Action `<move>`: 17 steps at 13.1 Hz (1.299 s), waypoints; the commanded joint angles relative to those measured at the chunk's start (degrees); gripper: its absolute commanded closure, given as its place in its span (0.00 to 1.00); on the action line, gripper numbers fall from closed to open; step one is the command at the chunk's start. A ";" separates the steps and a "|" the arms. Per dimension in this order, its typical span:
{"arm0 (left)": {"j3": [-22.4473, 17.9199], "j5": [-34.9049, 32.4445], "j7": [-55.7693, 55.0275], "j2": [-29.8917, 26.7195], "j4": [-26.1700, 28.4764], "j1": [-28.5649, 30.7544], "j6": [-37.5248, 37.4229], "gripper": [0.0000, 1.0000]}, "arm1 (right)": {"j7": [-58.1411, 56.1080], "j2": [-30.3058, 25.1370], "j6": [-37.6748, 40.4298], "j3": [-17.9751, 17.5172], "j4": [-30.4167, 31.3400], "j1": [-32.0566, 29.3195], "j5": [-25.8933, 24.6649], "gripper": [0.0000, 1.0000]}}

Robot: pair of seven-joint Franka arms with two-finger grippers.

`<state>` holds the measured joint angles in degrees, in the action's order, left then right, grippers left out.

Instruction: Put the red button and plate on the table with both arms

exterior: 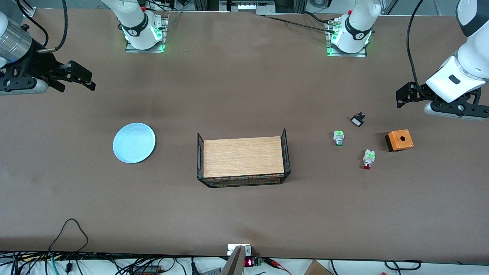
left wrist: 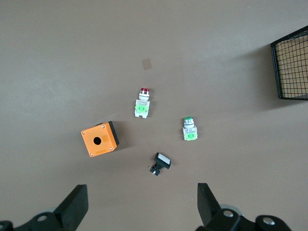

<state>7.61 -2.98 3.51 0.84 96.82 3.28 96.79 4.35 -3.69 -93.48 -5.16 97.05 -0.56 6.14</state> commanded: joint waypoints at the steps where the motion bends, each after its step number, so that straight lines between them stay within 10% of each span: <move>1: 0.22 0.43 -0.26 -1.19 1.09 0.68 0.59 0.00 | 1.27 -1.50 0.58 -0.02 0.86 -0.49 0.19 0.00; 6: 0.04 0.43 -0.26 -1.10 1.09 0.68 0.59 0.00 | 0.92 -0.53 0.14 -6.15 0.07 -6.45 -3.15 0.00; 17: -0.05 0.52 -0.17 -1.02 1.09 1.12 0.59 0.00 | 2.06 -1.41 2.24 -6.26 -1.94 -5.68 -6.93 0.00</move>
<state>7.44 -2.98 3.51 0.84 96.94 4.02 96.79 5.39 -4.50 -92.90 -10.28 96.72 -5.34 -0.61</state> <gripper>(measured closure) 0.000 0.000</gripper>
